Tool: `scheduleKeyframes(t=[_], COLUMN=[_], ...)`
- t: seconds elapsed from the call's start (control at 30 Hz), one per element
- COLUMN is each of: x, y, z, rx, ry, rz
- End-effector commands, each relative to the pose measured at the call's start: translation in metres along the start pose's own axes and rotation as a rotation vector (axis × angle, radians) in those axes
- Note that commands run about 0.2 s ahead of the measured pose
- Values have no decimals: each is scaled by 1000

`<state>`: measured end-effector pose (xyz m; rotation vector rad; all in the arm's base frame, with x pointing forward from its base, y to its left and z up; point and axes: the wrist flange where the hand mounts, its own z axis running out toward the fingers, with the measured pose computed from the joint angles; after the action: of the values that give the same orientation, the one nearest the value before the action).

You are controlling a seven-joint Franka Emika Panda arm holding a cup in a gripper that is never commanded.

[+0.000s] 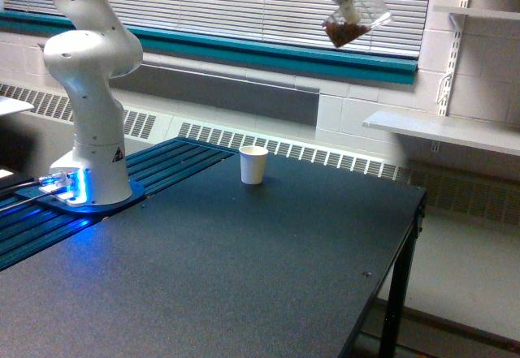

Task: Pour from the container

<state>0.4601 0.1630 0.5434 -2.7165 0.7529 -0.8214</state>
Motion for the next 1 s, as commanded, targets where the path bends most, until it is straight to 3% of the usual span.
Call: scheduleKeyframes(t=[0.03, 0.6, 1.0], x=[-42, -141, -197], y=[-7, -3, 17], z=[-4, -35, -28], rx=[-13, -55, -63], ry=[-13, -43, -100], rz=[11, -56, -30])
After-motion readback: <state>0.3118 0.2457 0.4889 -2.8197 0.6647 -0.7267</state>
